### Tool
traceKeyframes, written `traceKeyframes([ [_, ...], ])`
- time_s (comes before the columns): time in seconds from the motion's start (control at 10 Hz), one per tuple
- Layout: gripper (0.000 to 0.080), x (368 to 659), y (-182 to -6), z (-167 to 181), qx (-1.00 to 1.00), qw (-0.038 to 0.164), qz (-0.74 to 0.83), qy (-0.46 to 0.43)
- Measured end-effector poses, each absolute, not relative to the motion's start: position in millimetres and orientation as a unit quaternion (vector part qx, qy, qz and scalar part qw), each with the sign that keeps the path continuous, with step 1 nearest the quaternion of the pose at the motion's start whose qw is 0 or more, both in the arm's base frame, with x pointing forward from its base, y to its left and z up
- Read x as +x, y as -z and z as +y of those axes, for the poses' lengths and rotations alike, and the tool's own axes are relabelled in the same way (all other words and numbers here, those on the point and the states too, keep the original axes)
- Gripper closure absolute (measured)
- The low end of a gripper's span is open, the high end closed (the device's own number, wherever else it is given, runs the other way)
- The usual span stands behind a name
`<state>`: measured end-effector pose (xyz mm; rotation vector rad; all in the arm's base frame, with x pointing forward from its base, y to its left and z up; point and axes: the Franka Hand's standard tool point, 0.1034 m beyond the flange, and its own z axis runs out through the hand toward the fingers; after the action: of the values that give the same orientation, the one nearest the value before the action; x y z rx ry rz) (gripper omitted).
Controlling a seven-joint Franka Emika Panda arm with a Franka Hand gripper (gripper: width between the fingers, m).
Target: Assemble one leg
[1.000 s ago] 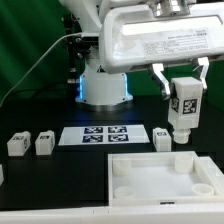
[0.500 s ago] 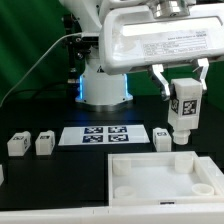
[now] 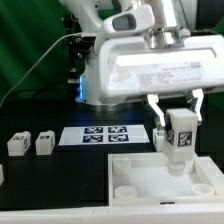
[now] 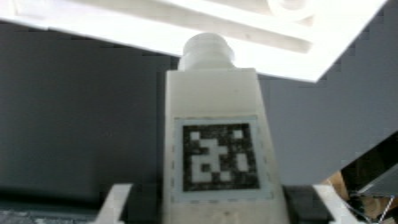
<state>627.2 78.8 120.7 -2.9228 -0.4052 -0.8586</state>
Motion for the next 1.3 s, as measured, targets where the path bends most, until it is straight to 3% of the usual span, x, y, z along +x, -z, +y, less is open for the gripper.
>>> traceKeyframes([
  [0.6,0.0506,613.4,-100.2,117.2,-0.953,0.050,-0.146,0.261],
  [1.3,0.0506,614.8,-87.9,116.0,-0.952,0.049,-0.141,0.266],
])
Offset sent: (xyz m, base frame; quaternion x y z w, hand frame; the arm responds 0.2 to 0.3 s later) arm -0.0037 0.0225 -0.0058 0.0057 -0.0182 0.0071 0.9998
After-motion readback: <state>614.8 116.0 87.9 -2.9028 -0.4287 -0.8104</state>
